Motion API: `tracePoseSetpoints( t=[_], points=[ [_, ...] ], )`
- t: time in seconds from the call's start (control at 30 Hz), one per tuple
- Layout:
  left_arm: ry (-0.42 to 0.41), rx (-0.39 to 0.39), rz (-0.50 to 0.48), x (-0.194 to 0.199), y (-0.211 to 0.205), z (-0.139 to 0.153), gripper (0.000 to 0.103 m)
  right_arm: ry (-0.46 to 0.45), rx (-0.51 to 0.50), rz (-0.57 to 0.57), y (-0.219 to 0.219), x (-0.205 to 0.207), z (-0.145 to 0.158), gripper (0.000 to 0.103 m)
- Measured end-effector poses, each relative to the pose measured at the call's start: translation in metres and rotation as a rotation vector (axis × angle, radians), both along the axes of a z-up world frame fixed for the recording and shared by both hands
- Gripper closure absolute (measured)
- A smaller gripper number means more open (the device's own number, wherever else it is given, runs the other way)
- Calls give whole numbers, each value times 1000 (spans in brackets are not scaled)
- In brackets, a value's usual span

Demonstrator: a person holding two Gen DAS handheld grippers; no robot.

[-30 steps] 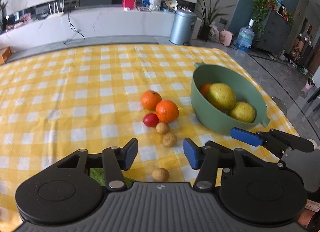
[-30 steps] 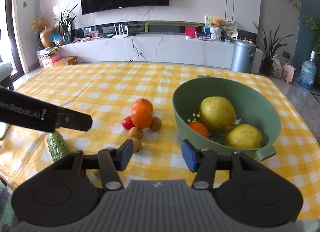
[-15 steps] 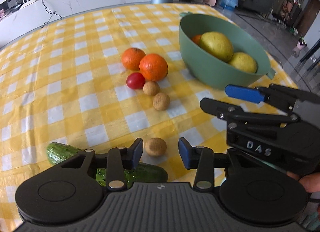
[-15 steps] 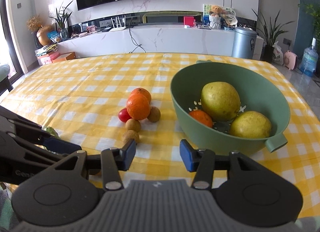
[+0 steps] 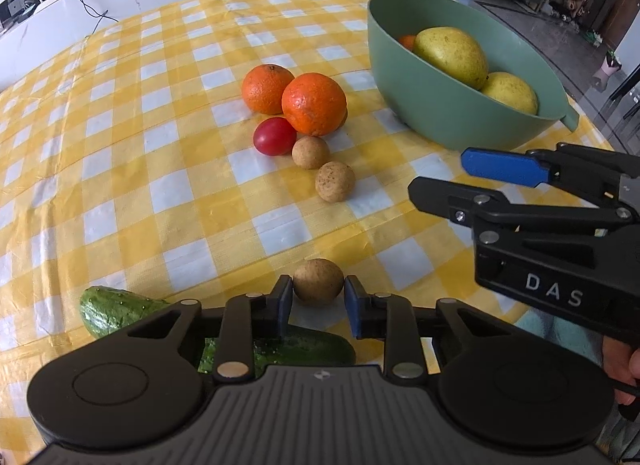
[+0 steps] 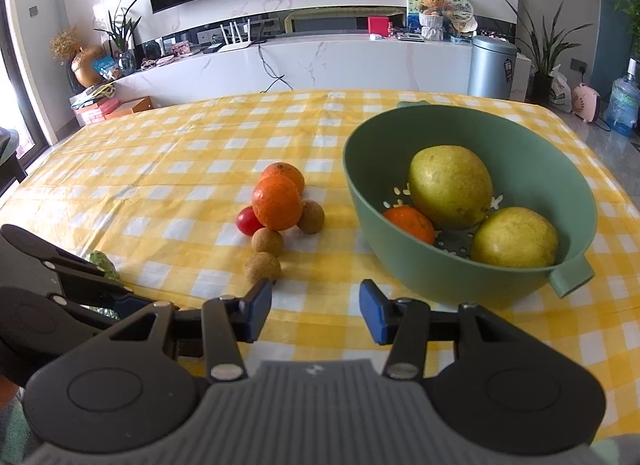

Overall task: Organize fruits
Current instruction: 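Grasp a small brown round fruit with the left tool while the right tool grasps another, then carry both small brown fruits over the green colander with both tools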

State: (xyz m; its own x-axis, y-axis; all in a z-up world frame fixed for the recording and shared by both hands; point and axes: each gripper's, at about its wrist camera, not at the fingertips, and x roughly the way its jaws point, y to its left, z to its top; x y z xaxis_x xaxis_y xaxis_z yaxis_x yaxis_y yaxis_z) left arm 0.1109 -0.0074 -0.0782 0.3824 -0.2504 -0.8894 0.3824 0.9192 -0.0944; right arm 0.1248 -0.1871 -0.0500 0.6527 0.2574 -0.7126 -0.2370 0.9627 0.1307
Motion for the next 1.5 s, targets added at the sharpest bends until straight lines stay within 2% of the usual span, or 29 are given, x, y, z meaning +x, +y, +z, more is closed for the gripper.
tracePoseSetpoints(
  t=[0.13, 0.27, 0.43, 0.57, 0.87, 0.93, 1.0, 1.5],
  points=[
    [-11, -19, 24, 2, 4, 1, 72, 1, 23, 22, 2, 4, -1, 63],
    [-52, -29, 90, 7, 15, 8, 72, 7, 43, 30, 5, 9, -3, 63],
    [-94, -62, 223, 16, 34, 11, 72, 6, 16, 72, 23, 18, -8, 63],
    [-102, -91, 271, 20, 43, 10, 72, 27, -9, 98, 36, 28, -16, 63],
    [-100, -124, 272, 20, 48, 9, 72, 58, -29, 97, 46, 40, -27, 69],
    [-97, -125, 270, 20, 48, 9, 72, 64, -34, 99, 47, 41, -29, 78],
    [-94, -126, 271, 21, 47, 7, 72, 67, -41, 100, 48, 43, -31, 80],
    [-99, -120, 287, 10, 51, 14, 72, 34, -44, 119, 49, 31, -23, 81]
  ],
)
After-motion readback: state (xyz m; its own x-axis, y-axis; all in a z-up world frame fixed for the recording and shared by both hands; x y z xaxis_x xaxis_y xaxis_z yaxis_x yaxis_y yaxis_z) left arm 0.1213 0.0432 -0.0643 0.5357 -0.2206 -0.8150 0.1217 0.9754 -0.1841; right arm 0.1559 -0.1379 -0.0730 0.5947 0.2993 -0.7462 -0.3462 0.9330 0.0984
